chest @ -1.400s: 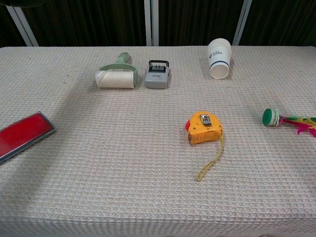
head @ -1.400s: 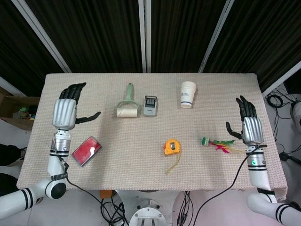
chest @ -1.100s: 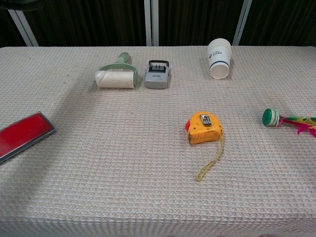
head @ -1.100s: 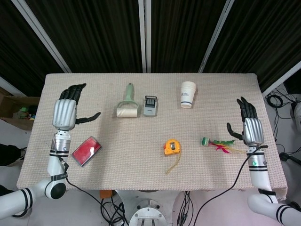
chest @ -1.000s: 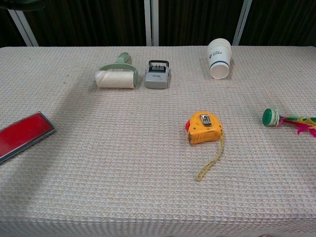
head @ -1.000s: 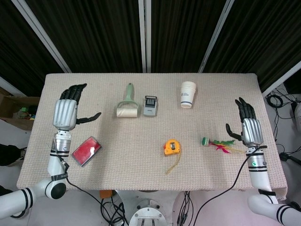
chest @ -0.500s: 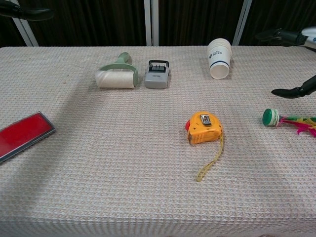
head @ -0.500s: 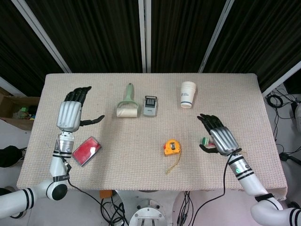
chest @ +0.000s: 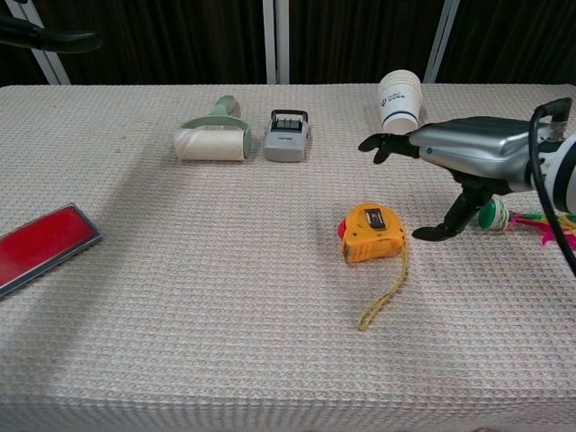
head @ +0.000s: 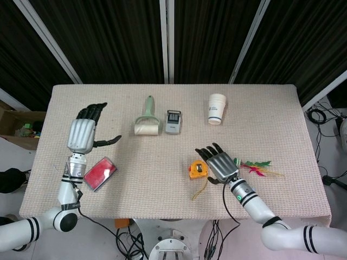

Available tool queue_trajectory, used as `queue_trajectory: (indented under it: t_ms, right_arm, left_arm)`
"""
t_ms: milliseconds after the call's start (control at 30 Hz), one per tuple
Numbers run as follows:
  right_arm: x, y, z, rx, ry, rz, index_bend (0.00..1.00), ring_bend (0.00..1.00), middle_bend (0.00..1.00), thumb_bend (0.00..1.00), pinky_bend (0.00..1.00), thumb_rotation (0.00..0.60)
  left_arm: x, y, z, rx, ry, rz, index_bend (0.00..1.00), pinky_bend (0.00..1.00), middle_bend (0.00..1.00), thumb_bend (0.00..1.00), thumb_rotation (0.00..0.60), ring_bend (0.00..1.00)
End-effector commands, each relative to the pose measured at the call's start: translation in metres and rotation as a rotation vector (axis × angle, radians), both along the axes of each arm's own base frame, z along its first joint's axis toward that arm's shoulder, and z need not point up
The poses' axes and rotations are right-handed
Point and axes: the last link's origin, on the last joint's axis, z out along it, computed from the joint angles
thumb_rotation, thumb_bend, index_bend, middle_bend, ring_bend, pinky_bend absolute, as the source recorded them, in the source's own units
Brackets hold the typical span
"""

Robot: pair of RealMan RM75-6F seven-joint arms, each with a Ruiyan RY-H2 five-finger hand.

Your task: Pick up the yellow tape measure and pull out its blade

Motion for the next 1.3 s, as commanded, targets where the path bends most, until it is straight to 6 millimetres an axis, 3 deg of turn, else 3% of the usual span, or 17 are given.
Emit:
queue_trajectory:
  t_ms: [33, 400, 800, 1033, 1233, 1300]
  right_arm:
    - [0.004, 0.000, -0.010, 0.008, 0.018, 0.008, 0.00, 0.07, 0.15, 0.20, 0.00, 0.600]
    - [0.005, -0.002, -0.034, 0.018, 0.063, -0.014, 0.10, 0.09, 0.19, 0.22, 0.00, 0.600]
    - [0.007, -0.003, -0.044, -0.004, 0.073, 0.003, 0.25, 0.10, 0.24, 0.23, 0.00, 0.600]
    - [0.007, -0.003, -0.045, -0.004, 0.076, 0.005, 0.28, 0.11, 0.28, 0.23, 0.00, 0.600]
    - [0.008, -0.003, -0.046, -0.016, 0.063, 0.013, 0.40, 0.22, 0.38, 0.24, 0.01, 0.600]
    - [0.009, -0.004, -0.046, -0.024, 0.052, 0.019, 0.47, 0.28, 0.43, 0.25, 0.07, 0.600]
  left_arm:
    - [-0.001, 0.000, 0.000, 0.001, -0.004, 0.002, 0.13, 0.21, 0.16, 0.07, 0.248, 0.13]
    - [-0.003, 0.000, -0.002, -0.013, -0.013, 0.002, 0.13, 0.21, 0.16, 0.07, 0.247, 0.13]
    - [-0.005, 0.000, 0.001, -0.015, -0.010, 0.000, 0.13, 0.21, 0.16, 0.07, 0.244, 0.13]
    - [-0.007, 0.000, 0.001, -0.022, -0.017, -0.005, 0.13, 0.21, 0.16, 0.07, 0.198, 0.13]
    - [-0.007, 0.000, 0.002, -0.024, -0.016, -0.005, 0.13, 0.21, 0.16, 0.07, 0.202, 0.13]
    - [-0.007, 0.000, 0.003, -0.026, -0.013, -0.003, 0.13, 0.21, 0.16, 0.07, 0.202, 0.13]
